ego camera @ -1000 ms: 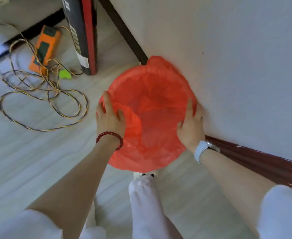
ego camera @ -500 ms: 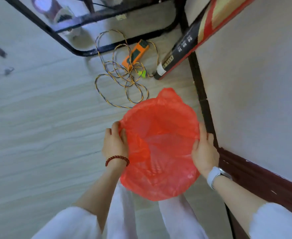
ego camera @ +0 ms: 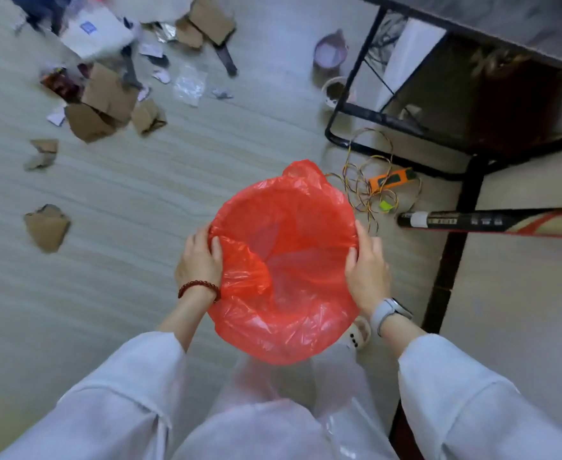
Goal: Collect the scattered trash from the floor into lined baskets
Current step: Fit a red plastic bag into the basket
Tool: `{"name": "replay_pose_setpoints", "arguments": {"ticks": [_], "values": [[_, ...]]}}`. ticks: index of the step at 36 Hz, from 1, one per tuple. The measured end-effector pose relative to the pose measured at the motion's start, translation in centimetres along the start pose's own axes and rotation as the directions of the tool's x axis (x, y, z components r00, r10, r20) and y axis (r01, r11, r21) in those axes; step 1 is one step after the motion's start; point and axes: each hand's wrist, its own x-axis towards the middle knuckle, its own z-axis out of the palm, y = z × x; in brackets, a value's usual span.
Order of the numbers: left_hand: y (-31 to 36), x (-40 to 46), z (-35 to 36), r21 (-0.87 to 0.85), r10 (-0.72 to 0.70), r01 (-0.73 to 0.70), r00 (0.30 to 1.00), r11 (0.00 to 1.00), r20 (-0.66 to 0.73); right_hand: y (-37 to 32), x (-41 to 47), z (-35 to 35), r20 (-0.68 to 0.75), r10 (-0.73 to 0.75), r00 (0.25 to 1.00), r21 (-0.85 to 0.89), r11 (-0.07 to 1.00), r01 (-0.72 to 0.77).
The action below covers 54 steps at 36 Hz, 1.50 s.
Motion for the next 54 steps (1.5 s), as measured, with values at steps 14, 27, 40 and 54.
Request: {"name": "replay_pose_setpoints", "arguments": {"ticks": [14, 27, 40, 54], "values": [[-9.1, 11.9, -18.3, -0.185, -0.321, 0.286, 0.925, 0.94, -0.202, -27.9, 7.9, 3.8, 0.178, -0.375, 0.91, -0.049, 0.92, 0.389], [-12.0, 31.2, -33.7, -0.328, -0.448, 0.349, 0.841, 0.878, -0.304, -54.0, 20.9, 7.7, 0.234, -0.563, 0.793, -0.001, 0.815, 0.579], [-27.7, 50.7, -47.9, -0.435, -0.585, 0.439, 0.755, 0.786, -0.296, -82.1, 26.5, 21.4, 0.34, -0.661, 0.668, -0.007, 0.709, 0.705], [-51.6, 82.3, -47.8, -0.383, -0.552, 0.441, 0.793, 0.812, -0.257, -104.0, 38.2, 52.3, 0.393, -0.63, 0.669, 0.071, 0.747, 0.662]]}}
